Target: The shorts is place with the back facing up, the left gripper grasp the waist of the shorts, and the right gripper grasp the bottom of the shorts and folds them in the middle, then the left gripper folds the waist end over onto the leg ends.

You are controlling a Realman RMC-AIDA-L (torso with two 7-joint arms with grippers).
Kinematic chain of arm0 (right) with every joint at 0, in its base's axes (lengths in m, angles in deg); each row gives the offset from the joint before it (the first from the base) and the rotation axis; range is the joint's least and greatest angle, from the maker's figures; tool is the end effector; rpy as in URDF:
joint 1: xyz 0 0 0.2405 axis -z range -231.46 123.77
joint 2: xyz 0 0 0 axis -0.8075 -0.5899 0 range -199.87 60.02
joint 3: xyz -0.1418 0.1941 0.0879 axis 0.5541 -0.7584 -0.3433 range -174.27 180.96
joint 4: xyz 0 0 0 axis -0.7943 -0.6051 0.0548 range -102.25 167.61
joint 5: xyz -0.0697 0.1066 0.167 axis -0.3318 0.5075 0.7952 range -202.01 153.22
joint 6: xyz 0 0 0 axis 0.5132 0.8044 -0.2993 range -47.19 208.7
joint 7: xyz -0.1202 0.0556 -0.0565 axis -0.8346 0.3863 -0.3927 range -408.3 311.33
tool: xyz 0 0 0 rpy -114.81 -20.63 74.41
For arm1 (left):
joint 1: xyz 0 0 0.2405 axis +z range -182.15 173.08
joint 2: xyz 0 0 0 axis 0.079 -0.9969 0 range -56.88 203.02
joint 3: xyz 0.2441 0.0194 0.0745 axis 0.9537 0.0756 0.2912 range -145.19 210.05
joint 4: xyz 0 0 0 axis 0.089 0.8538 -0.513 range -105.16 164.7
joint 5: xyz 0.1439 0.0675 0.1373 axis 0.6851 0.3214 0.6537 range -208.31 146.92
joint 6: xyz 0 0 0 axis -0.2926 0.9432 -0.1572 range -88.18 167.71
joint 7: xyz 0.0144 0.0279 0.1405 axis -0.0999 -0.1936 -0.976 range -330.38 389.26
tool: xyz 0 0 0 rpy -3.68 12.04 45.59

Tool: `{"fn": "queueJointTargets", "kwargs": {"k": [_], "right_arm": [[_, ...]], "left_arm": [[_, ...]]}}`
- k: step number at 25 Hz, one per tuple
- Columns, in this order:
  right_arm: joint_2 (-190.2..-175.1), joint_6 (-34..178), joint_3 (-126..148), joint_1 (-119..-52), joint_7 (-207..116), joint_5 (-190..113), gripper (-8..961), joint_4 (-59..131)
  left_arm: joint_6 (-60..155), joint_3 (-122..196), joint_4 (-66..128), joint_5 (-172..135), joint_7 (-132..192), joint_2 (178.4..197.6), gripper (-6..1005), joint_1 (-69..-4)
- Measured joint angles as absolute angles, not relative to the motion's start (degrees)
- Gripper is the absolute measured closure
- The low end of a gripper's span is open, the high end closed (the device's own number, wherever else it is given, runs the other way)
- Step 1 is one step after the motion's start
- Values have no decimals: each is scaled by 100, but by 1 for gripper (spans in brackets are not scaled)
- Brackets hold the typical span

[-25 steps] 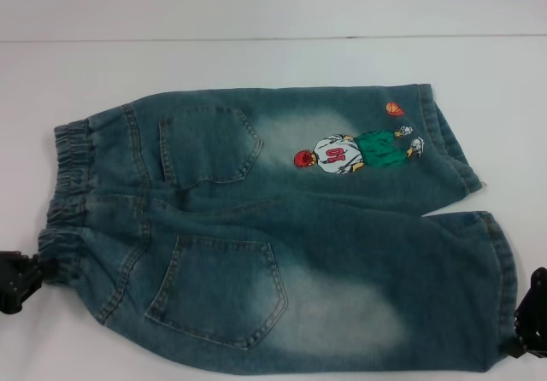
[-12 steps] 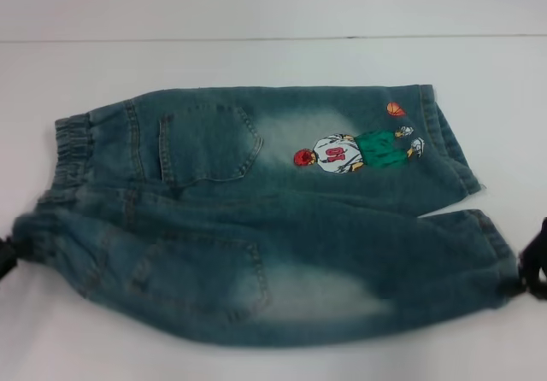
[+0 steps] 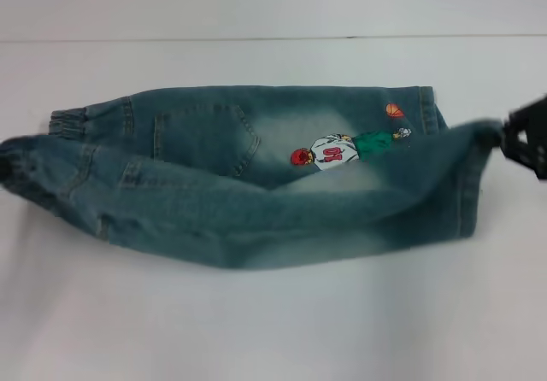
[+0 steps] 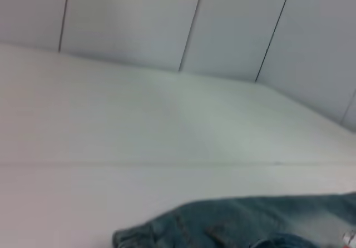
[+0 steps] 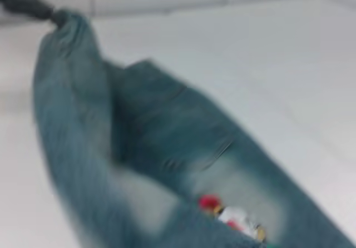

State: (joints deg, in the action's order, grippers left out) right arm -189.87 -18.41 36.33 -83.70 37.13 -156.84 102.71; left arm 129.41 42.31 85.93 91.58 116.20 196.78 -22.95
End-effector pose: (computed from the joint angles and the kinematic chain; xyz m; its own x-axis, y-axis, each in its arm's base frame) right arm 0.2528 0.3364 0.0903 0.9617 -0.2053 -0.1818 -0.2620 -0.8834 -0.3886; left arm -0.3577 0.2695 0.0889 0.5958 0.4320 0.6771 0.7937 -0.4454 -0.4142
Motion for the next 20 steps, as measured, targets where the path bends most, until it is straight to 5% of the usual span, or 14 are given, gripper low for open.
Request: {"fn": "queueJointTargets", "kwargs": {"k": [20], "right_arm": [[-18981, 1574, 4956, -8578, 4758, -15114, 946, 8931]], "left_arm": [[11174, 5165, 8115, 9112, 11986, 19697, 870, -2919]]}}
